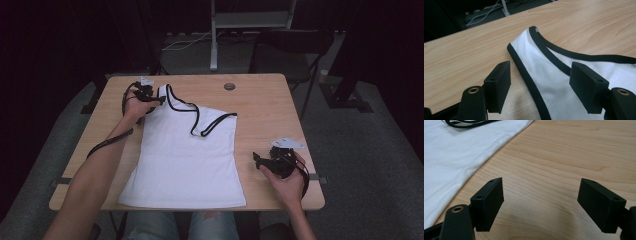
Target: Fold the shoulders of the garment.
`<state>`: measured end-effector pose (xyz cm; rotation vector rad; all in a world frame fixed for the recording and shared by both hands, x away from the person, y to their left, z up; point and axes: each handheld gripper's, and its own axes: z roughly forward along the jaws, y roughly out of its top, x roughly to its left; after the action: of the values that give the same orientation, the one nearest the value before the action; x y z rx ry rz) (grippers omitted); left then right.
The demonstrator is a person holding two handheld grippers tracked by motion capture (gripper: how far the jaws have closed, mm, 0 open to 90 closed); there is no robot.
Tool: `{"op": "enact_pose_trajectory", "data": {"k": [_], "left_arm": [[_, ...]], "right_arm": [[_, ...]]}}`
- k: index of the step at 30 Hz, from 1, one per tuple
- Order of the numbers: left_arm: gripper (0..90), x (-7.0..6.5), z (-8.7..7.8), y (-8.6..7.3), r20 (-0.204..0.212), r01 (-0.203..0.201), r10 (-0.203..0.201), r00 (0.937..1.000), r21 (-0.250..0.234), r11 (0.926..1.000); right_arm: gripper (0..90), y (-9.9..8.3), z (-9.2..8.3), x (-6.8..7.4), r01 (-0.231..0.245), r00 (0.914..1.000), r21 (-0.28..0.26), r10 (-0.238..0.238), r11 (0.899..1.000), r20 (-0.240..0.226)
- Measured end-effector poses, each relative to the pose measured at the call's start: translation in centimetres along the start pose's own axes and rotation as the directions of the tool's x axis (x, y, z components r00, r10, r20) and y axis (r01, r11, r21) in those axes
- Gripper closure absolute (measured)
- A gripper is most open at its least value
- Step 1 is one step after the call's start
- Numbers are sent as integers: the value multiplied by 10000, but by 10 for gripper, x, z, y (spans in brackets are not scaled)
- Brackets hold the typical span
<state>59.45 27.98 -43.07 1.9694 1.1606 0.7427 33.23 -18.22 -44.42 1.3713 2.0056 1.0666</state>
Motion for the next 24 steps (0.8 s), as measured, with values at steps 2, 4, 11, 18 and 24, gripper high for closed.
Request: {"op": "enact_pose_trajectory", "data": {"k": [2, 4, 11, 18, 24], "left_arm": [[338, 0, 1, 0, 32, -21, 21, 10000, 89, 10000], [348, 0, 1, 1, 57, -66, 65, 10000, 81, 9999], [393, -4, 6, 3, 488, -246, 219, 9986, 562, 9981], [471, -2, 11, -1, 849, 141, -210, 9962, 811, 9966], [647, -7, 12, 9, 1042, -134, -15, 9946, 1421, 9898]], "right_arm": [[201, 0, 0, 0, 8, 10000, 17, -8, 10000, -5], [201, 0, 0, 0, 17, 10000, 13, -17, 10000, -11], [201, 0, 0, 1, 35, 10000, 15, -35, 10000, -43], [201, 0, 0, 1, 85, 9999, 9, -85, 10000, -107], [201, 0, 1, 1, 85, 9999, 37, -84, 10000, -121]]}}
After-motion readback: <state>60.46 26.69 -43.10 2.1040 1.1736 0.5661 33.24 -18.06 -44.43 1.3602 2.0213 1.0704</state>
